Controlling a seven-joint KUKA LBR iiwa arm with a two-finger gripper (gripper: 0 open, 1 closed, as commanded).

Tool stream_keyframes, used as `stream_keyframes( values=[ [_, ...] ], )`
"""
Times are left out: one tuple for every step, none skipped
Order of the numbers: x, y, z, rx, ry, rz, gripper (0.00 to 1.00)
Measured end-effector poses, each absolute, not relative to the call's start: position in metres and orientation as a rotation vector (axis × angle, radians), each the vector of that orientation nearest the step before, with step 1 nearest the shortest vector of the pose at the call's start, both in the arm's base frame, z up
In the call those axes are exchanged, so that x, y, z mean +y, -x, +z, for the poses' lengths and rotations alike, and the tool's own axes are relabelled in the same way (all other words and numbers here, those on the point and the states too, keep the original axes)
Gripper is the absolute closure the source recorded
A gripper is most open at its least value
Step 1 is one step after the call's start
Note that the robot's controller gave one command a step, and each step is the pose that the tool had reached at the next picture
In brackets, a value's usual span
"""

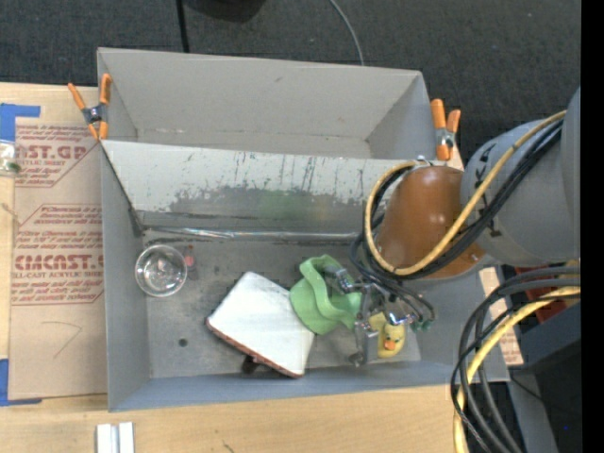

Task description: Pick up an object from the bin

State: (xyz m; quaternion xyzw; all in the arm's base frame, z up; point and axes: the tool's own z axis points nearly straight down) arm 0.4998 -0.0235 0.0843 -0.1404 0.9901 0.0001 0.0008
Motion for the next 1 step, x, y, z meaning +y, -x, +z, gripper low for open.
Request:
stream_keyframes(
  values=[
    [-0.0125,-0.5006,0.0761,3.092,0.529,-0.002,0.00]
  ],
)
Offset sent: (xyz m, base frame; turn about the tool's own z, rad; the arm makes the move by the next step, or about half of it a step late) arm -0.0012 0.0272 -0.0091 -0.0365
